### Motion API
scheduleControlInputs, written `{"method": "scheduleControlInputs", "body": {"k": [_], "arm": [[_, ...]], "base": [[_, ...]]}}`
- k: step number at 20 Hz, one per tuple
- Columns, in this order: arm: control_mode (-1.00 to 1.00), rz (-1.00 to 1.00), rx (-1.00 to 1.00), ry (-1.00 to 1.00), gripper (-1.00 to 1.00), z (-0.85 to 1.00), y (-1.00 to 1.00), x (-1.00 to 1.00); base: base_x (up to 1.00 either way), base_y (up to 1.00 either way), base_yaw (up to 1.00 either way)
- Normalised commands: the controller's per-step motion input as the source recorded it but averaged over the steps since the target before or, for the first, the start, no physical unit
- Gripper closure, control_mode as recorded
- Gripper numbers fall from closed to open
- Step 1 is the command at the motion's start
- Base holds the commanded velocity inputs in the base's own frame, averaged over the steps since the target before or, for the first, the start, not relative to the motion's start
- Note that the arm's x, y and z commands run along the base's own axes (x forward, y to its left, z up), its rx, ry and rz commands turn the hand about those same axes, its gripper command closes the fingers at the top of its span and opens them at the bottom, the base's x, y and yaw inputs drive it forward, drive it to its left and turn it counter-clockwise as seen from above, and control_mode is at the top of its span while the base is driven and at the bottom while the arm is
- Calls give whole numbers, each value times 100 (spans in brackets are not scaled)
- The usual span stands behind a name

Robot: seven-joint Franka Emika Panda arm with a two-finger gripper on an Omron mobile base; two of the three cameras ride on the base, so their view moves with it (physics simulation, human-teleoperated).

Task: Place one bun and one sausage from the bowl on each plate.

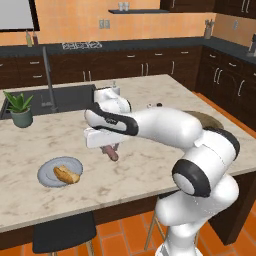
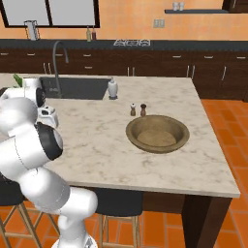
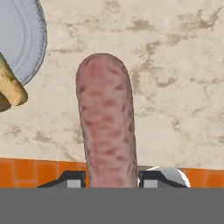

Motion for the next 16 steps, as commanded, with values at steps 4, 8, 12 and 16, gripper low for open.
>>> {"method": "scheduleControlInputs", "body": {"k": [4, 8, 12, 16], "arm": [[-100, 27, -1, 4, 100, -19, 97, -10], [-100, 28, 0, 2, 100, -35, 78, -1], [-100, 14, 0, 19, 100, -27, 39, 44], [-100, 17, 0, 21, 100, -22, 13, 53]], "base": [[0, 0, 0], [0, 0, 0], [0, 0, 0], [0, 0, 0]]}}
